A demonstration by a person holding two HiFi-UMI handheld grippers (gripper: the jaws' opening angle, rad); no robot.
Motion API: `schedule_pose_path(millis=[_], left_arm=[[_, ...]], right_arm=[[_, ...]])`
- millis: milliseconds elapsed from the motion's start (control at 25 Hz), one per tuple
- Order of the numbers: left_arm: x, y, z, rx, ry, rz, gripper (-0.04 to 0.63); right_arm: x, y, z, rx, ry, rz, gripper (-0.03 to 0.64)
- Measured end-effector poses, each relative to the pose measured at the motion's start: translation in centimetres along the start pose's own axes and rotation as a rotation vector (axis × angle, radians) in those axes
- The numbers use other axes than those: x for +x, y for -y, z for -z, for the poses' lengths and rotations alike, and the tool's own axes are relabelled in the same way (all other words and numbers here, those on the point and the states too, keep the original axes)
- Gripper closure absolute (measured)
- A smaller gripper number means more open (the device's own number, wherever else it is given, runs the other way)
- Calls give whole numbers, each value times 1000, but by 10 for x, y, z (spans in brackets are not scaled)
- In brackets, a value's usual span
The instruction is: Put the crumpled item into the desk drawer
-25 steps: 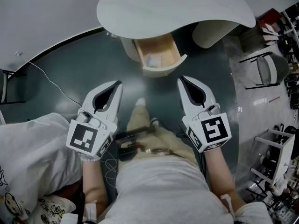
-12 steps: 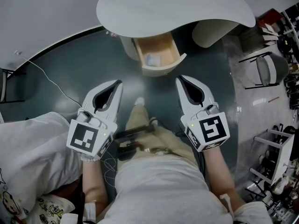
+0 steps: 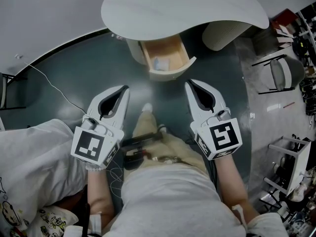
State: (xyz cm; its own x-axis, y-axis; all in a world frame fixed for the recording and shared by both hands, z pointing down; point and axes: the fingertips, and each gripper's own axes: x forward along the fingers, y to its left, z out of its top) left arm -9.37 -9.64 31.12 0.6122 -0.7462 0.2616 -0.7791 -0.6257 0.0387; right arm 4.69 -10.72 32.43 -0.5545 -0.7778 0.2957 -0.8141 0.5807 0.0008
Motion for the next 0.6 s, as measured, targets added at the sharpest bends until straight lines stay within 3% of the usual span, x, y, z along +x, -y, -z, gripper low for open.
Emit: schedule_pose_path(millis=[600], left_arm=[[0, 2, 1, 17, -9, 10, 597]], right_arm=[[1, -2, -1, -12, 0, -2, 612]])
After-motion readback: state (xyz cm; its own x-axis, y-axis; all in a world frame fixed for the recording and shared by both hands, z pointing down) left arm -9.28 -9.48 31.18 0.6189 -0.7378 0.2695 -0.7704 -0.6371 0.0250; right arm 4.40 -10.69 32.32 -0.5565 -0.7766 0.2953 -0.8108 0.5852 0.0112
